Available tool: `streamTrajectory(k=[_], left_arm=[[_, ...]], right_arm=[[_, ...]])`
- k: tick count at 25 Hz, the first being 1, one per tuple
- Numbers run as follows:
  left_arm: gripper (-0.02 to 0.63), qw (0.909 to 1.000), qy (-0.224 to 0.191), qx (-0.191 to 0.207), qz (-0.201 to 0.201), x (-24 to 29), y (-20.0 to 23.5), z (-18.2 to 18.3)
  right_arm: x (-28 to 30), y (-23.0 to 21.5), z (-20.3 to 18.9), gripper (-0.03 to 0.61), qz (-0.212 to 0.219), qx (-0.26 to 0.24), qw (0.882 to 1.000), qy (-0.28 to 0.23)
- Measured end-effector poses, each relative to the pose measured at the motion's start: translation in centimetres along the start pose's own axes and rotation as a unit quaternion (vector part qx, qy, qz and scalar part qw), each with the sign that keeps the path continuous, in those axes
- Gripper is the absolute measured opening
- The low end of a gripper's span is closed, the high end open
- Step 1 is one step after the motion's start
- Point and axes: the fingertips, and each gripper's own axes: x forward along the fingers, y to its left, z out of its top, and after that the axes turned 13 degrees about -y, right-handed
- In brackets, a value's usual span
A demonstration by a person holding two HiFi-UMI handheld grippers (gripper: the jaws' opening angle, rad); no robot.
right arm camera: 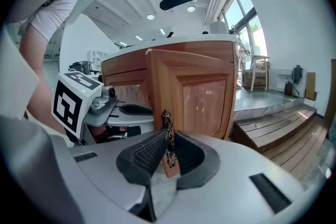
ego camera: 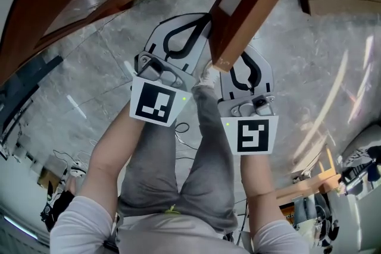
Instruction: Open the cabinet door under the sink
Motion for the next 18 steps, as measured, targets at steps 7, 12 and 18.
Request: streamTrajectory(k=[7,12,18], left_arm=[[0.005,0.9998,0.001,-0.012,-0.013,1.0,-1.9,0.2],[0.005,0.9997,0.002,-0.015,-0.019,1.8,-3.0,0.3],[0.005,0.9986,0.006,-0.009,-0.051,3.3,-5.7,0.7]], right_arm=[[-1.6,-1.1,-0.2,0.067,-0.018,0.003,1.000,0.002],[-2.6,-2.0,-0.4,0.066,-0.025,0.002,1.000,0.011],[-4.9,-4.3,-0.6,0.066,-0.052,0.005,0.998,0.016]])
